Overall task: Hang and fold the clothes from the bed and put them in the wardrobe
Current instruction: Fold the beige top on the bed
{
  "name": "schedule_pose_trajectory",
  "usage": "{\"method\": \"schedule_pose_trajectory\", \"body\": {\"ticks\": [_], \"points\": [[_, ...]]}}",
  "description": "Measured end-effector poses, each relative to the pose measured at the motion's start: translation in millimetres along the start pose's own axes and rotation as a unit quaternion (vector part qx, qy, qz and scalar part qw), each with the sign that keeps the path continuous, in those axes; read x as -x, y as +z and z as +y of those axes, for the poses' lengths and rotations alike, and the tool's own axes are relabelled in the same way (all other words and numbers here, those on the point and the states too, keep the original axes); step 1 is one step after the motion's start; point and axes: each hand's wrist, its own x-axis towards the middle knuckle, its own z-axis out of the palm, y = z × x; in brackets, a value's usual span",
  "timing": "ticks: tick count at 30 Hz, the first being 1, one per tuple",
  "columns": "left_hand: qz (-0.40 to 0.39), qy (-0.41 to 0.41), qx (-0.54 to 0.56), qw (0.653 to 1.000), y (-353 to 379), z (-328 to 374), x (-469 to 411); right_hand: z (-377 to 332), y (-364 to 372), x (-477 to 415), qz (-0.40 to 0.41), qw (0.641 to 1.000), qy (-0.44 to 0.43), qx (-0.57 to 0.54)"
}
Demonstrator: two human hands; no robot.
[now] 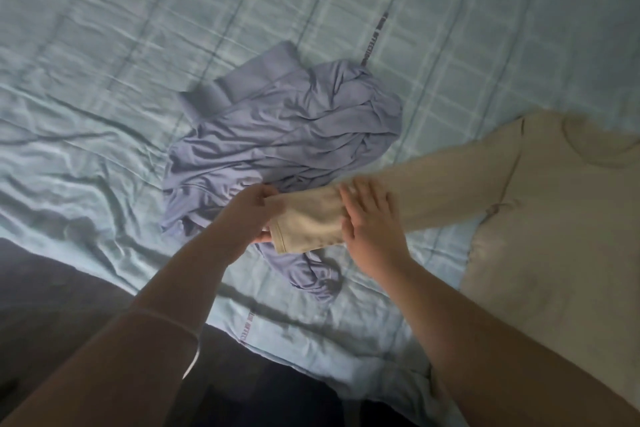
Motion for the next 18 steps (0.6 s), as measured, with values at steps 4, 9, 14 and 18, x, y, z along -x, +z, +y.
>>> {"method": "schedule_pose_trajectory", "body": {"ticks": [4,9,14,18], "points": [[0.08,0.048,-0.031,0.995,13,-14,-1,-9,32,-6,-0.053,0.996,0.024,0.067],[0.075,0.079,-0.011,0.994,21,-9,14,-11,22,-12,-0.067,0.997,0.036,0.025],[0.043,0.11,0.094,0.988,53,11,33,-14,-36,14,0.139,0.898,0.107,-0.404],[-0.061,0.123,0.166,0.977,116,31,44,12,-85,34,0.011,0.698,0.152,-0.7]]}}
